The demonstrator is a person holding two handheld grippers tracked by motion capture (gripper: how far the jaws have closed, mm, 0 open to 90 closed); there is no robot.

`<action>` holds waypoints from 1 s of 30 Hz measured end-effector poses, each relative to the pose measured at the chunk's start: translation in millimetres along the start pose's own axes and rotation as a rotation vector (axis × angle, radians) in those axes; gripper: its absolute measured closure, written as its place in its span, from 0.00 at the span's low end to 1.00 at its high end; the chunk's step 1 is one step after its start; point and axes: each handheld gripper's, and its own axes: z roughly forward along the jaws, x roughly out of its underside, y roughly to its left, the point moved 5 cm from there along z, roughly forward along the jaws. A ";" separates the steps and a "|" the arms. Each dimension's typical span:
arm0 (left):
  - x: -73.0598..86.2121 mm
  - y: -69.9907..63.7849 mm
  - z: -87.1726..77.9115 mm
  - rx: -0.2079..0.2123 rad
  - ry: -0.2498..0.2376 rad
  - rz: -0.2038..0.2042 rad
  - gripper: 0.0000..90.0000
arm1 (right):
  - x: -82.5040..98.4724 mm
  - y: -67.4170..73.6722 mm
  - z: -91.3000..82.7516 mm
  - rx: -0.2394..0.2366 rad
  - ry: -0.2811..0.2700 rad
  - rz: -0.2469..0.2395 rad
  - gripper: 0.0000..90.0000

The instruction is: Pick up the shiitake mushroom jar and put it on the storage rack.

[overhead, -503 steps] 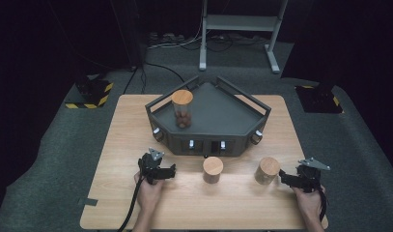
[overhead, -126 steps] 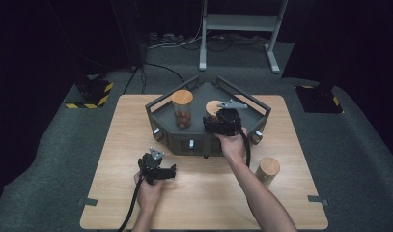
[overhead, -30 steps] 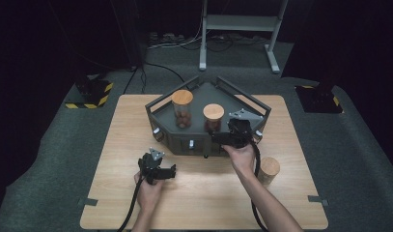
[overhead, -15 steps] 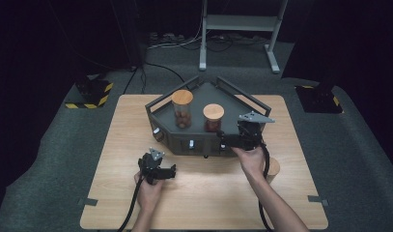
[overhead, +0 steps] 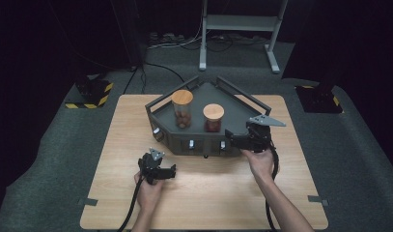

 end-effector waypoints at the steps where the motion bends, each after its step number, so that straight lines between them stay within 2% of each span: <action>1: 0.0 -0.1 0.0 0.000 0.000 0.000 0.05 | 0.3 -1.1 -1.5 0.003 -0.002 -0.006 0.10; 10: -0.1 0.2 0.1 0.000 0.000 0.002 0.05 | -1.9 -18.0 -20.0 0.007 -0.015 -0.039 0.09; 15: -0.2 0.3 0.2 0.000 0.000 0.002 0.05 | 2.0 -30.0 -29.7 0.002 -0.024 -0.013 0.09; 25: -0.2 0.3 0.2 0.001 0.001 0.003 0.05 | 10.9 -42.2 -42.8 -0.013 -0.062 0.006 0.09; 30: -0.2 0.3 0.2 0.001 0.001 0.003 0.05 | 19.5 -48.9 -44.0 -0.007 -0.053 0.021 0.09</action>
